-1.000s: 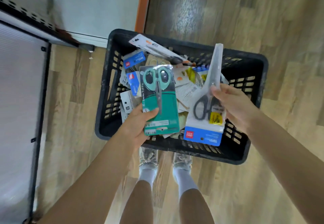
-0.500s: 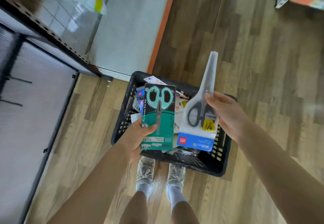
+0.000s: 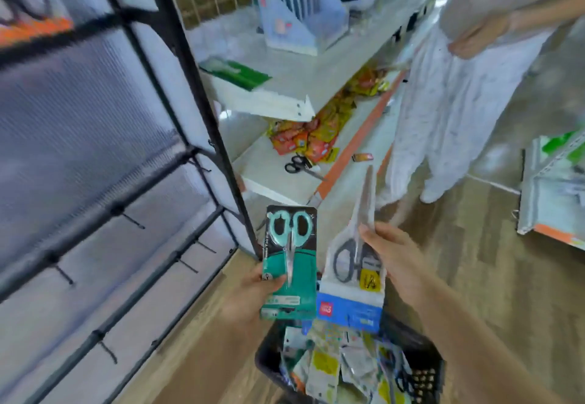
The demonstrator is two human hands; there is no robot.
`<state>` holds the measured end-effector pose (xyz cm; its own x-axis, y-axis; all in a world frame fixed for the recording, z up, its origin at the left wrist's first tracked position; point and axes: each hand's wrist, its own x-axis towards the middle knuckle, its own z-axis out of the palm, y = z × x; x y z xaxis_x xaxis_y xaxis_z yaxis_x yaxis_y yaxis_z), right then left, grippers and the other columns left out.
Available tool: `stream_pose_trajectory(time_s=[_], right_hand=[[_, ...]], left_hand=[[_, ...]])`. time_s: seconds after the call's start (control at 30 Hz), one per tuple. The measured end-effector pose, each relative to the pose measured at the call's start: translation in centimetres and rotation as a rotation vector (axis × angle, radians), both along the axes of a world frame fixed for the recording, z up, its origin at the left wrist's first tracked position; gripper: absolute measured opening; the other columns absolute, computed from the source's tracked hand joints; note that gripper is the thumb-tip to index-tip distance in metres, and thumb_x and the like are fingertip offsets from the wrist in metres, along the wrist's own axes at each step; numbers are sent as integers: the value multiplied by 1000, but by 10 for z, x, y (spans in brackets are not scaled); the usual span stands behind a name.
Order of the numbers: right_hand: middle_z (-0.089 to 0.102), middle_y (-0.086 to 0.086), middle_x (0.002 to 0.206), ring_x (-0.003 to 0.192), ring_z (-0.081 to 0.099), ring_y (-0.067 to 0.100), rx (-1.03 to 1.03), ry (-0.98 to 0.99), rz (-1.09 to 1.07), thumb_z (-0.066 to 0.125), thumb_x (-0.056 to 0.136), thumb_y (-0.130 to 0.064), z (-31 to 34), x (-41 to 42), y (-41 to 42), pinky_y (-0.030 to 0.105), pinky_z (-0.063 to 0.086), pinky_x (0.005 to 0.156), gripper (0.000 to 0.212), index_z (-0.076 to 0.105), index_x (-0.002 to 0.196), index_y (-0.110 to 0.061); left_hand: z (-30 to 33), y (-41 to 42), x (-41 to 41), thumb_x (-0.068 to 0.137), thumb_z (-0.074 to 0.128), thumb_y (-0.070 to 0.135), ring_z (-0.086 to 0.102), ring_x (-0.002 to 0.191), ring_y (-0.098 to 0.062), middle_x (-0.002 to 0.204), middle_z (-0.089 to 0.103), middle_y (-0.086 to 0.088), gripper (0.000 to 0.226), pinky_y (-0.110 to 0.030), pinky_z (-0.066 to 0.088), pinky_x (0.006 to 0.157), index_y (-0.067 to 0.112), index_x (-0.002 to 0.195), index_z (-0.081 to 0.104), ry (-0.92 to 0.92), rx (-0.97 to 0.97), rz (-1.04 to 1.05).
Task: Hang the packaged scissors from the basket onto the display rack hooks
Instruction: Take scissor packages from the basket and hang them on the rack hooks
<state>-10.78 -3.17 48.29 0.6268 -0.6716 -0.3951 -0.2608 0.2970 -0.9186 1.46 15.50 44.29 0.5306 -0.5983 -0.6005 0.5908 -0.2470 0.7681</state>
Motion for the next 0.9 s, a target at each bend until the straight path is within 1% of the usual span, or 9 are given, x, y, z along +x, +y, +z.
stream_pose_trajectory(time_s=[0.07, 0.1, 0.23, 0.33, 0.4, 0.5, 0.7, 0.8, 0.9], right_hand=[[60, 18, 80, 77, 56, 26, -64, -30, 39, 55, 94, -18, 39, 18, 7, 37, 41, 78, 20, 62, 81, -4], [58, 18, 81, 78, 55, 26, -88, -55, 61, 55, 94, -19, 60, 27, 10, 38, 39, 78, 21, 61, 79, -5], [63, 13, 71, 69, 62, 15, -197, -161, 128, 56, 94, -21, 136, 66, 30, 24, 46, 67, 23, 63, 75, -10], [67, 22, 85, 78, 63, 25, -225, -240, 161, 58, 93, -25, 183, 91, 53, 45, 52, 78, 22, 66, 79, -9], [67, 21, 88, 85, 64, 32, -195, -313, 195, 56, 94, -20, 212, 103, 73, 51, 50, 86, 20, 67, 87, -5], [68, 14, 86, 85, 63, 29, -177, -386, 231, 53, 95, -16, 241, 119, 99, 43, 50, 81, 17, 67, 90, -7], [69, 10, 83, 82, 63, 27, -203, -454, 322, 54, 94, -15, 280, 140, 158, 45, 49, 87, 16, 66, 84, -11], [70, 9, 80, 76, 65, 24, -182, -518, 383, 54, 94, -13, 293, 149, 191, 37, 53, 75, 14, 67, 90, -8], [70, 9, 83, 73, 64, 20, -106, -583, 476, 53, 94, -10, 302, 156, 228, 29, 53, 65, 14, 66, 92, -5]], left_hand=[[33, 14, 6, 89, 52, -2, 71, 72, -29, 95, 72, -20, 21, -45, 57, 74, 1, 106, 64, -44, -43, 19], [50, 23, 10, 88, 52, -2, 71, 72, -30, 95, 71, -21, 20, -44, 58, 71, 2, 104, 64, -62, -77, 38], [108, 59, 26, 73, 60, 3, 70, 76, -33, 102, 69, -25, 35, -43, 59, 65, 2, 108, 63, -118, -211, 175], [146, 88, 37, 74, 59, 5, 71, 74, -29, 98, 71, -21, 32, -37, 58, 62, 3, 106, 64, -210, -256, 221], [166, 106, 46, 75, 59, 7, 70, 81, -30, 102, 71, -20, 34, -40, 56, 71, 6, 109, 63, -265, -270, 232], [190, 133, 57, 74, 61, 8, 69, 87, -34, 106, 69, -22, 36, -50, 52, 85, 7, 111, 62, -324, -296, 257], [216, 192, 68, 79, 58, 6, 70, 76, -26, 97, 72, -15, 30, -34, 55, 62, 7, 108, 61, -437, -314, 371], [221, 226, 70, 88, 53, 2, 70, 77, -27, 98, 72, -16, 23, -36, 56, 67, 7, 109, 61, -466, -300, 421], [222, 264, 66, 82, 60, 7, 69, 88, -33, 105, 70, -18, 31, -44, 55, 77, 8, 112, 61, -482, -291, 478]])
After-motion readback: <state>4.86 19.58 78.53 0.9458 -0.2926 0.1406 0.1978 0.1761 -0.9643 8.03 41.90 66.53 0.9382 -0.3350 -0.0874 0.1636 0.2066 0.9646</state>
